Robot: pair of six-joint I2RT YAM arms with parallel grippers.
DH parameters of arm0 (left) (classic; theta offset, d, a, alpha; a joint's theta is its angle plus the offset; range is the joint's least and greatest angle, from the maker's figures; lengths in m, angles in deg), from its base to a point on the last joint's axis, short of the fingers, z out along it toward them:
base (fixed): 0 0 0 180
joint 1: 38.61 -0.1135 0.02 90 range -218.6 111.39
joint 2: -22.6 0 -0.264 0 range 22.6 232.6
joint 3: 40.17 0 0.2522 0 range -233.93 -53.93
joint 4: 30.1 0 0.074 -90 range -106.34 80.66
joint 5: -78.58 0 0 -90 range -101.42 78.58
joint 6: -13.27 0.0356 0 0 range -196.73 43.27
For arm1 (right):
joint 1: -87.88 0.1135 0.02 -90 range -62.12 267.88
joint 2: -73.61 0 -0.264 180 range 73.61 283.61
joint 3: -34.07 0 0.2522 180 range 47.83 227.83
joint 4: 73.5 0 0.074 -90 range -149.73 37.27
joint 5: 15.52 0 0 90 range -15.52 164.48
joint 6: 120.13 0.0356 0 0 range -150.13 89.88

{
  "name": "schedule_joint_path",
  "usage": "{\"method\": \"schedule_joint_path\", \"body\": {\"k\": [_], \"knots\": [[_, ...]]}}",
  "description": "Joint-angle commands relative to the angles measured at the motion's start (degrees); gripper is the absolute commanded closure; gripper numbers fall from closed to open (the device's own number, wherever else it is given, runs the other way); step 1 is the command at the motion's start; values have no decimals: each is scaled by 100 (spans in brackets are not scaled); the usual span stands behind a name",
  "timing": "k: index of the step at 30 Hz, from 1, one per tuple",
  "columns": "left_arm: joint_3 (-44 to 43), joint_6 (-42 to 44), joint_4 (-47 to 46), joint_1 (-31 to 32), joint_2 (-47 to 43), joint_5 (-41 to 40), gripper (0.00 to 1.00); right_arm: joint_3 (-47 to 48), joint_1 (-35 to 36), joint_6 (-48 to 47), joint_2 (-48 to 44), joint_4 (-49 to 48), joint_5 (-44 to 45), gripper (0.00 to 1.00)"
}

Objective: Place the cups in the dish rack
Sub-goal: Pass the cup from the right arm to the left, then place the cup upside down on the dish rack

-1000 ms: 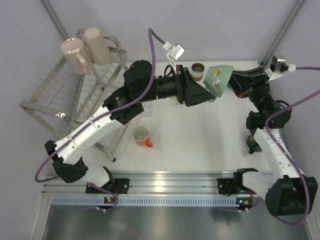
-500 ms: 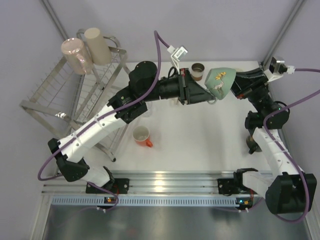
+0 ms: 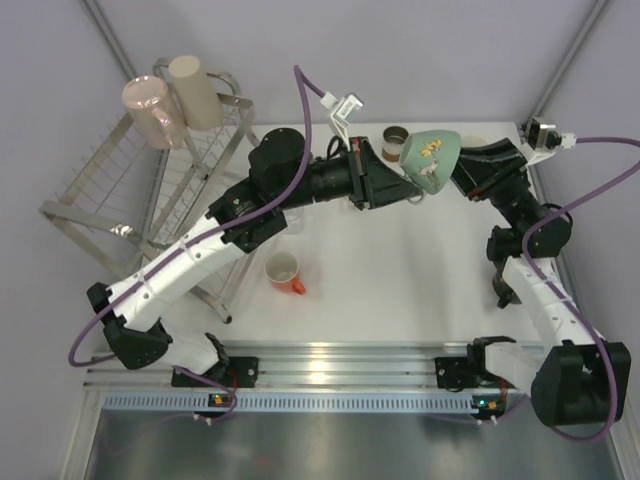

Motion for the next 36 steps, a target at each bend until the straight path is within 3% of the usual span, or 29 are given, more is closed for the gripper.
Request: {"method": "schedule_joint_path", "body": {"k": [1, 9, 15, 17, 19, 20, 27, 35, 36], "knots": [[-45, 290, -750, 1, -470, -316, 100, 2, 71, -7, -41, -434, -66, 69], [-606, 957, 277, -60, -610, -1326, 100, -156, 45, -121, -181, -180, -216, 62], [-1738, 2117, 2137, -95, -681, -3767, 100, -385, -34, -350, -454, 382, -365, 61], [-1899, 2434, 2492, -87, -698, -4940, 100, -446, -52, -464, -559, 610, -444, 61], [-1978, 2749, 2791, -87, -760, -5596, 100, -464, -60, -586, -638, 752, -540, 61], [-1979, 2856, 2845, -87, -864, -6382, 100, -464, -60, -639, -682, 917, -567, 61], [-1987, 3858, 2916, -87, -1146, -9188, 100, -403, -139, -1192, -937, 1708, -875, 61], [-1777, 4534, 2740, -87, -1322, -10915, 100, -385, -131, -1519, -1017, 2185, -928, 61], [-1559, 4666, 2296, -87, -1366, -11073, 100, -368, -131, -1519, -1017, 2202, -936, 61]]}}
